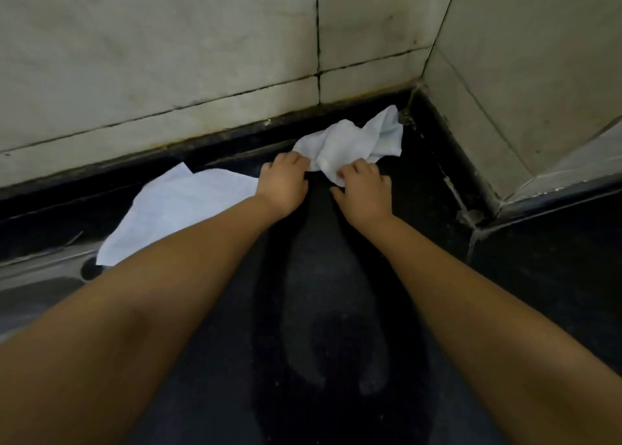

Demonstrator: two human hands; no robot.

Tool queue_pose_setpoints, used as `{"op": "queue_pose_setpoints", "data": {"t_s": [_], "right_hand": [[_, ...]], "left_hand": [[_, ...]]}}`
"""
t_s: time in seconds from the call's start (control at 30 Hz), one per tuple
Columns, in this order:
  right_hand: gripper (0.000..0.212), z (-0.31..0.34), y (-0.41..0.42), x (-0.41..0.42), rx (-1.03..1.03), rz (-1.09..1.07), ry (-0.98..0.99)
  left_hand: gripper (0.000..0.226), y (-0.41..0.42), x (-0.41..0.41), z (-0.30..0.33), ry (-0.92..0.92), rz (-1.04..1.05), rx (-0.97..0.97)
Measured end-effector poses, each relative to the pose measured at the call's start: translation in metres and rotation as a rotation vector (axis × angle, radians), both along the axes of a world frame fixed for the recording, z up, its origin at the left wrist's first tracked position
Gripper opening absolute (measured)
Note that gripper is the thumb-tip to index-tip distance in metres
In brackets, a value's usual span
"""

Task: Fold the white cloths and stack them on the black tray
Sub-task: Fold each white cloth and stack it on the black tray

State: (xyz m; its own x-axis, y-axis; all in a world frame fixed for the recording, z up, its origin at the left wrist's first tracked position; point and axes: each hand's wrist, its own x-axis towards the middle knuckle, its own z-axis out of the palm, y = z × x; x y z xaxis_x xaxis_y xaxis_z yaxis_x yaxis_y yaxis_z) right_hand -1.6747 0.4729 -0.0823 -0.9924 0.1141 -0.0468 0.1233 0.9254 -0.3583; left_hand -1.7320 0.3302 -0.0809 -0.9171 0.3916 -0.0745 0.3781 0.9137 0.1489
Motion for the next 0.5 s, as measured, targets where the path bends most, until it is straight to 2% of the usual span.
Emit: {"op": "queue_pose_setpoints", "data": {"t_s": [0.1,0.2,0.3,0.33,0.4,0.5], "right_hand": [[0.024,-0.010,0.004,0.000,-0.055,-0.054,0.078],[0.015,-0.006,0.007,0.004,-0.104,-0.079,0.046],[0.012,0.007,0.012,0.025,-0.371,-0.174,0.053],[0.013,0.013,0.015,0.037,-0.472,-0.215,0.081],[0.010,0.027,0.020,0.064,-0.613,-0.294,0.117],[0.004,0.053,0.023,0.103,-0.721,-0.348,0.187]], "left_hand": [[0.032,0.003,-0.008,-0.007,0.083,0.012,-0.009],[0.028,0.005,-0.010,-0.003,0.108,-0.010,-0.084],[0.023,-0.008,0.007,0.004,0.068,-0.049,-0.083],[0.021,-0.017,0.018,0.006,0.046,-0.047,-0.014],[0.011,-0.036,0.048,0.016,-0.010,0.017,0.247],[0.003,-0.060,0.094,0.042,-0.103,0.145,0.559]]}}
